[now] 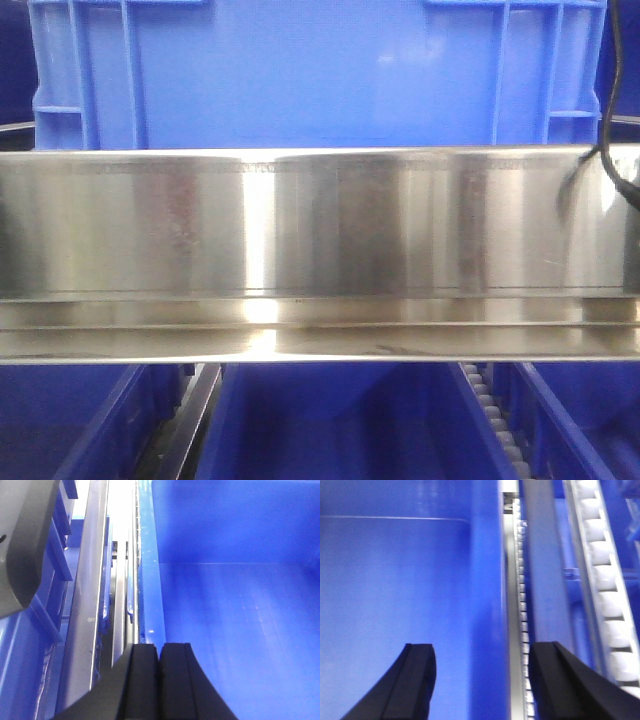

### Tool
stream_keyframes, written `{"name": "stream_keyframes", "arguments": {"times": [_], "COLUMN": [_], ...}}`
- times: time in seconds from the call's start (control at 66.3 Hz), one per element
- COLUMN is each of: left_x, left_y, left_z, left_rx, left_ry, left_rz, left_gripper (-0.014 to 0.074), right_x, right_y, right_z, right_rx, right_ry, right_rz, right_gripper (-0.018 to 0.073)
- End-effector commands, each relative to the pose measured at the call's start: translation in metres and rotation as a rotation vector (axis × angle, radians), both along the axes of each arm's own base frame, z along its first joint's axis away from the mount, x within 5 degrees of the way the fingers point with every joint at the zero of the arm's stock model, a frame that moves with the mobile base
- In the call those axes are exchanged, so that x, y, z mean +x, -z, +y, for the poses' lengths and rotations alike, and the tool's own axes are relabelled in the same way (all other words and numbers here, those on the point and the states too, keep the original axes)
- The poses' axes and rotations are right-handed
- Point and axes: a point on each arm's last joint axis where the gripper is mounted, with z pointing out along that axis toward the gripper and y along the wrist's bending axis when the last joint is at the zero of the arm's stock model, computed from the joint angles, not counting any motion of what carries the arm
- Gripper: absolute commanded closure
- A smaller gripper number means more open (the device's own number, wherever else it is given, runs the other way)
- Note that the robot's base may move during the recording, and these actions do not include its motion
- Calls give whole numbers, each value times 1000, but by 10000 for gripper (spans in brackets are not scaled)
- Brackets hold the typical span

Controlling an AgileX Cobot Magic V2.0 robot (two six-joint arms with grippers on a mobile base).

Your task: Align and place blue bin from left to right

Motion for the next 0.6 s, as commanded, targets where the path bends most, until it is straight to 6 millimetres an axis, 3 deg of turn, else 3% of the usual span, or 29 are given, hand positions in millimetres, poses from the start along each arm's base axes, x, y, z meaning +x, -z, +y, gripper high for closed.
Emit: {"name": "stream_keyframes", "arguments": {"times": [0.0,0.498,0.588], "left_x": [-3,-3,-3], "left_y": [-6,-7,-7], "left_z": [-2,-2,-2], "left_rx": [-17,-19,-19], "left_ry": [5,6,6], "left_rz": [-21,-26,-26], "left_gripper": [707,707,707], "right_x": [1,2,2], "right_y": [-4,-1,-1], "right_z": [-4,-1,-1], "right_rx": [-5,2,3], "right_ry": [9,5,5], "right_rz": [-20,-10,-11], "right_gripper": [252,253,293]}}
